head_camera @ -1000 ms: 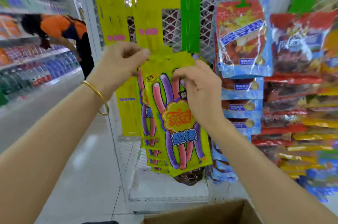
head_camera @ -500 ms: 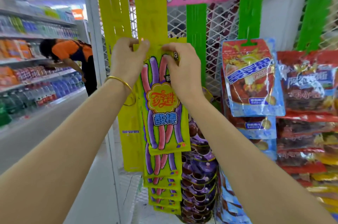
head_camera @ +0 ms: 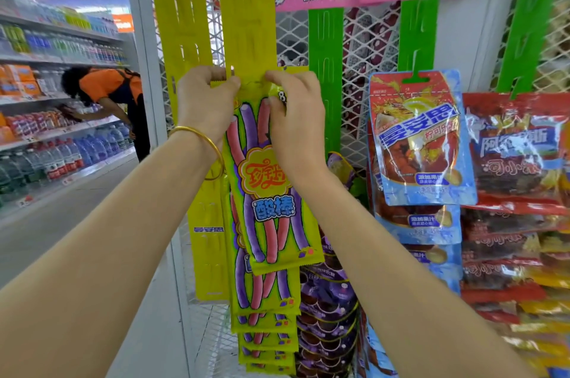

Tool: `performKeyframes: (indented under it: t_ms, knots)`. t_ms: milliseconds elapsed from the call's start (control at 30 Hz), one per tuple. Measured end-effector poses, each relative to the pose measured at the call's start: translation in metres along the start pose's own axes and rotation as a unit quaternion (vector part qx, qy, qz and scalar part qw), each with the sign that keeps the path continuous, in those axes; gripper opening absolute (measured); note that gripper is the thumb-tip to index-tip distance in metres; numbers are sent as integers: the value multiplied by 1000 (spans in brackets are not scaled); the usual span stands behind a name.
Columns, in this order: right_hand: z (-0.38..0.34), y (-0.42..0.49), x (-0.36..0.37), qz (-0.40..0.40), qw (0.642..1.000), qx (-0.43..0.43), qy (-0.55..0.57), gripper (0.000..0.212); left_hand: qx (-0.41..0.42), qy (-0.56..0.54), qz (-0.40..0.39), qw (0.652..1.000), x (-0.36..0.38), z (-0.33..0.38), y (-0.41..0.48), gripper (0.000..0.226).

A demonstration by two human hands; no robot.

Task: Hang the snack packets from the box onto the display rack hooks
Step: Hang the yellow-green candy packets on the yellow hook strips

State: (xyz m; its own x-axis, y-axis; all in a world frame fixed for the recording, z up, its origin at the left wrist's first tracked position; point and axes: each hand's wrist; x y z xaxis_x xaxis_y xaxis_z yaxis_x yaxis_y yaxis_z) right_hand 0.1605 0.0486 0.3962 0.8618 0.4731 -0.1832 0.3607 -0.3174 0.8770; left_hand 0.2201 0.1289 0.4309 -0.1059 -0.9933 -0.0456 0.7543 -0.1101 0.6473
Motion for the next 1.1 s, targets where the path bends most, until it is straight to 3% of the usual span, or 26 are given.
performKeyframes:
  t_ms: [100, 233, 767, 867, 1033, 1100]
  knots:
    - [-4, 3, -1, 2, 1000, -8, -22, 36, -13, -12, -6, 1000, 0, 1, 0, 28]
    - [-5, 5, -1, 6, 999, -18, -40, 36, -10, 3, -16, 1000, 0, 5, 0, 5]
    - [9, -17, 4, -9, 1000, 10, -16, 35, 20, 46, -53, 997, -3, -1, 2, 15]
    - [9, -25, 4, -11, 1000, 10, -21, 36, 32, 57, -54, 996, -4, -2, -1, 26]
    - [7, -30, 1, -20, 999, 32, -17, 34, 42, 61, -43, 996, -6, 0, -11, 11]
    - [4, -33, -3, -25, 998, 35, -37, 34, 42, 66, -39, 996, -9, -3, -20, 19]
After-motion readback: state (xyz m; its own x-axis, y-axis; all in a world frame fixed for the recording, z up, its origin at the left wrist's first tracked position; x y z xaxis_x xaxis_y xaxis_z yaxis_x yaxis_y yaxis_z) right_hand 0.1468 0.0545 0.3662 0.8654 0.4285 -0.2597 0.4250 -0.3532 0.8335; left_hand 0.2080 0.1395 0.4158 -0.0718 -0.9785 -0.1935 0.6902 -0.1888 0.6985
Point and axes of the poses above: each hand's wrist, its own y-axis towards the middle knuckle, its own x-axis out of the palm, z = x × y, and after that the axes turned 6 degrees about -z, right-handed
